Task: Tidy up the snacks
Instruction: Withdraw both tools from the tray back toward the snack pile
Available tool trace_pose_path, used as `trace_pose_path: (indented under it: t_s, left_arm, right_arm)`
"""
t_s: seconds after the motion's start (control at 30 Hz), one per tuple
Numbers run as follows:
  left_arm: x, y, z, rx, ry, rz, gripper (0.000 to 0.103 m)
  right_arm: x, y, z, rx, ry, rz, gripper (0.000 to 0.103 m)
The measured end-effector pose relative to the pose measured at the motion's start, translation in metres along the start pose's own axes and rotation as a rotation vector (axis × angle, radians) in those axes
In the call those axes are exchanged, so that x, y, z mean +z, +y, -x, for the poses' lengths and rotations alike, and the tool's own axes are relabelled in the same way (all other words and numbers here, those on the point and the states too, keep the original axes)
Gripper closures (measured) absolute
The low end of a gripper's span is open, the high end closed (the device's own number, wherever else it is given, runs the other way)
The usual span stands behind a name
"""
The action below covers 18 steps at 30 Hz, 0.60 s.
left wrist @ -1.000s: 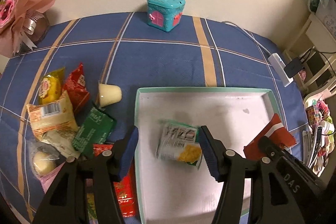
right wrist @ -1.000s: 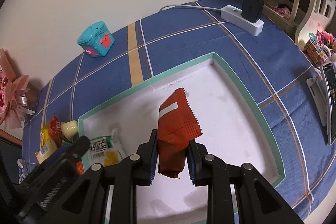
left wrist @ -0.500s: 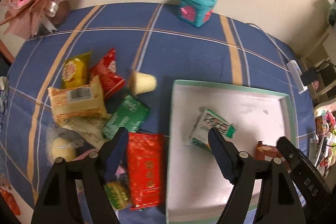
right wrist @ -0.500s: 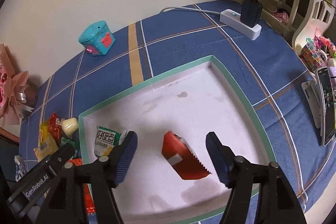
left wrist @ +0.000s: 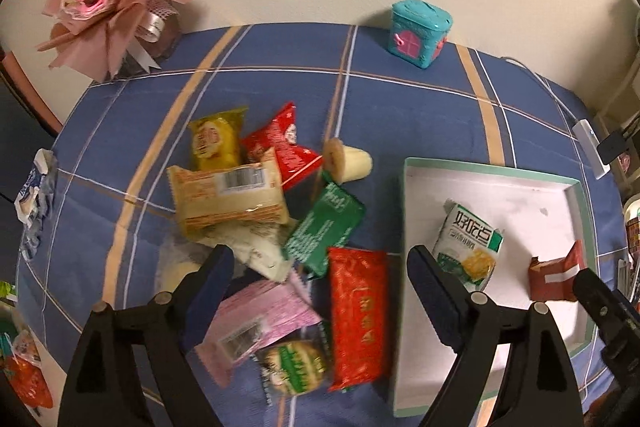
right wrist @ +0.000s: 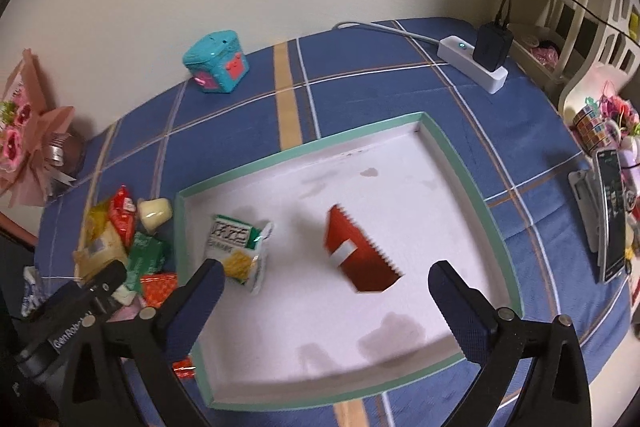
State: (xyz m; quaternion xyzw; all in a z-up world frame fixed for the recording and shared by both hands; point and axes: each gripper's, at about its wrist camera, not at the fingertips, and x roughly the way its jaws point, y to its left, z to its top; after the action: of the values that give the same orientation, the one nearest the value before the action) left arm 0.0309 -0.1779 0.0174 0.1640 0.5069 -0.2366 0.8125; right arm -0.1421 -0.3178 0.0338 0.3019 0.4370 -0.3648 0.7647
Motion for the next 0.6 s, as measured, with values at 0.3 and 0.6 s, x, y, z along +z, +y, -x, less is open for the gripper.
trace_pose_path:
  t_s: [0.3, 0.6]
  left_arm:
    - [-0.010, 0.023, 0.031, 0.006, -0.051, 0.004, 0.014]
    - [-0.023, 0.060, 0.041, 0.044, -0.054, 0.074, 0.014]
  right_arm:
    - [-0.017, 0.030, 0.028, 0.106, -0.058, 0.094, 0.003]
    - [-0.038, 0.073, 0.031, 0.128, -0.031, 0.193, 0.004]
